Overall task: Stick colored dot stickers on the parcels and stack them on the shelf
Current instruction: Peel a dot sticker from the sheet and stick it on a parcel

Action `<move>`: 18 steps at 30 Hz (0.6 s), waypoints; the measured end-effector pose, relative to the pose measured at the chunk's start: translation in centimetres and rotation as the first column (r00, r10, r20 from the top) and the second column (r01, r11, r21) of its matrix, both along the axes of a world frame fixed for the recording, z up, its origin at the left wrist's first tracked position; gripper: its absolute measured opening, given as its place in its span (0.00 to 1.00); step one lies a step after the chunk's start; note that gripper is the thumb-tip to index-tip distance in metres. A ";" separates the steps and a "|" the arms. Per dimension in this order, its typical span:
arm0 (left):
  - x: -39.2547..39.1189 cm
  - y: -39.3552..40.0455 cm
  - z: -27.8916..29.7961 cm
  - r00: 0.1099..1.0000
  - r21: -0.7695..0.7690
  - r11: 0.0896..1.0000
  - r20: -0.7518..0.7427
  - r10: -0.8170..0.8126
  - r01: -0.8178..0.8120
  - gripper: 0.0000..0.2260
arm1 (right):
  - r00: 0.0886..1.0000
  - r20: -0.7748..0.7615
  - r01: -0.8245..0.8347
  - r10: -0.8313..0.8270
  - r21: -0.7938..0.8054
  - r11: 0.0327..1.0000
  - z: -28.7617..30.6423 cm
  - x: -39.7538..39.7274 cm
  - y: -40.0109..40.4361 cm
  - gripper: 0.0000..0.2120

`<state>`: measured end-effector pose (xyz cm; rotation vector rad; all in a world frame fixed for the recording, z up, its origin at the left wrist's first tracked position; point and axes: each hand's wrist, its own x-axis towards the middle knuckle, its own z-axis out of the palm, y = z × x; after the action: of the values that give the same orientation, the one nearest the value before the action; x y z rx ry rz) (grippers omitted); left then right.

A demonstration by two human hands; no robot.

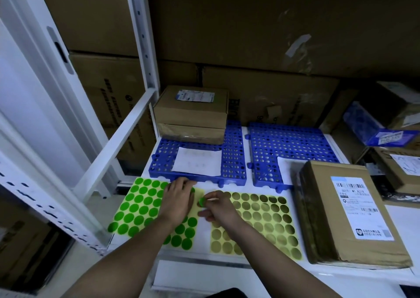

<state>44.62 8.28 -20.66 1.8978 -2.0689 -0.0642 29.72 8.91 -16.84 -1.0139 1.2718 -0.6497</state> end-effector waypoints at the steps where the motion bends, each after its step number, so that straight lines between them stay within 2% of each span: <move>1: 0.1 0.2 0.0 1.000 -0.002 1.000 -0.012 -0.010 0.010 0.16 | 1.000 -0.006 0.001 -0.001 -0.007 1.000 0.0 0.0 -0.1 0.04; 4: 0.3 1.4 -0.1 1.000 -0.019 0.999 0.004 -0.030 0.030 0.19 | 0.999 -0.031 0.009 -0.010 -0.037 0.999 -0.1 -0.1 -0.3 0.04; 7: 0.0 2.5 -0.5 0.997 0.046 0.998 0.064 0.031 -0.034 0.23 | 0.999 -0.040 0.032 -0.035 -0.070 0.997 -0.1 -0.3 -0.6 0.05; 10: -0.8 3.4 -0.9 0.996 0.178 0.983 0.086 0.030 -0.045 0.43 | 0.998 -0.046 0.048 -0.053 -0.111 0.993 0.2 -0.8 -1.0 0.07; 11: -1.0 3.5 -1.2 0.997 0.228 0.972 0.071 0.043 -0.058 0.46 | 0.997 -0.052 0.051 -0.058 -0.125 0.991 0.4 -1.0 -1.1 0.07; 14: -1.8 3.7 -0.9 0.993 0.173 0.979 0.057 0.101 -0.110 0.40 | 0.995 -0.072 0.053 -0.066 -0.170 0.984 0.9 -1.6 -1.2 0.09; 15: -1.9 3.7 -0.8 0.992 0.198 0.973 0.063 0.110 -0.120 0.39 | 0.995 -0.075 0.054 -0.068 -0.182 0.982 1.1 -1.9 -1.2 0.09; 18: -2.3 3.9 -0.8 0.989 0.238 0.960 0.048 0.141 -0.148 0.41 | 0.995 -0.066 0.062 -0.076 -0.193 0.979 1.7 -2.7 -1.1 0.05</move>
<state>42.34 12.14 -21.47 2.2011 -2.0126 -0.2648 27.05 7.86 -15.15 -1.1635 1.3316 -0.8066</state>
